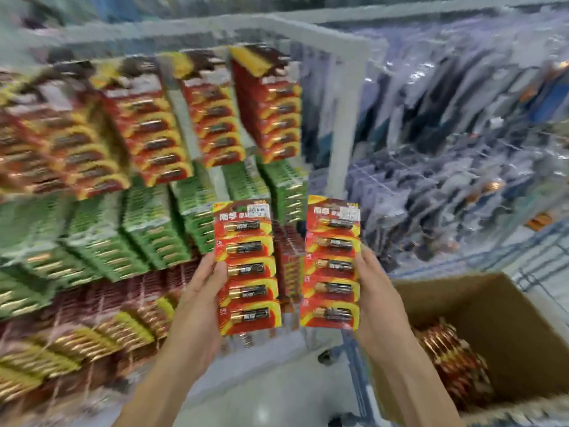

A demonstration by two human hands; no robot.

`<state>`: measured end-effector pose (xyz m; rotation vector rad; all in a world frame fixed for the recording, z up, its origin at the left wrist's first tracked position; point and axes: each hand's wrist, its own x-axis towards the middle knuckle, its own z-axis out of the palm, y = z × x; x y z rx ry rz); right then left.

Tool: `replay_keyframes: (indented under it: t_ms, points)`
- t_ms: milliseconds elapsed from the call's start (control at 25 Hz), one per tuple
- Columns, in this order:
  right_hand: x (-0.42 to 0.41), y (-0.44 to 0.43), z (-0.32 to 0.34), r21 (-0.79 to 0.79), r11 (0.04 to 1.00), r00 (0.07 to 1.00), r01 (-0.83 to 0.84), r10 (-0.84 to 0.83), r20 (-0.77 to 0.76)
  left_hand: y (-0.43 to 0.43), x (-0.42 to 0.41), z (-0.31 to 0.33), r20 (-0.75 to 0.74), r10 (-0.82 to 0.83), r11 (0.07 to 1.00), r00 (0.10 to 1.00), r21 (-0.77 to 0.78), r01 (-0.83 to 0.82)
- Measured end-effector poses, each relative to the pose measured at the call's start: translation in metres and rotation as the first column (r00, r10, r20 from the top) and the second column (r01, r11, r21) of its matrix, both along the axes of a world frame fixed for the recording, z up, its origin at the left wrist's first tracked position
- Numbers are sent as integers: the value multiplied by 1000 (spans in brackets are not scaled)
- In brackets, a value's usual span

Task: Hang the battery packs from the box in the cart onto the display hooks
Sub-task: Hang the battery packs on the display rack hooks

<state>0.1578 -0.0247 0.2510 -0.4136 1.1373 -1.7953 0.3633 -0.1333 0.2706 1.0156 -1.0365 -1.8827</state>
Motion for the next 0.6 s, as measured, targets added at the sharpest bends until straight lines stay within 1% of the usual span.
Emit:
replay_keyframes:
  t_ms: [160, 240, 360, 400, 520, 600]
  points:
    - [66, -55, 21, -6, 977, 976, -215, 214, -26, -13, 77, 15, 3, 232, 972, 973, -18, -232]
    - [99, -82, 24, 11, 960, 959, -279, 279, -42, -20, 112, 26, -14, 301, 953, 954, -37, -301]
    - [154, -121, 30, 32, 912, 907, -410, 411, -95, -36, 167, 34, -28, 426, 903, 904, -47, -427]
    - [172, -132, 31, 35, 898, 892, -438, 439, -112, -43, 186, 35, -28, 468, 883, 883, -36, -469]
    - [227, -164, 34, 41, 862, 856, -505, 506, -101, -65, 240, 39, -39, 566, 824, 824, -12, -566]
    - [272, -184, 49, 69, 868, 865, -491, 496, -80, -82, 279, 42, -52, 598, 801, 800, -10, -599]
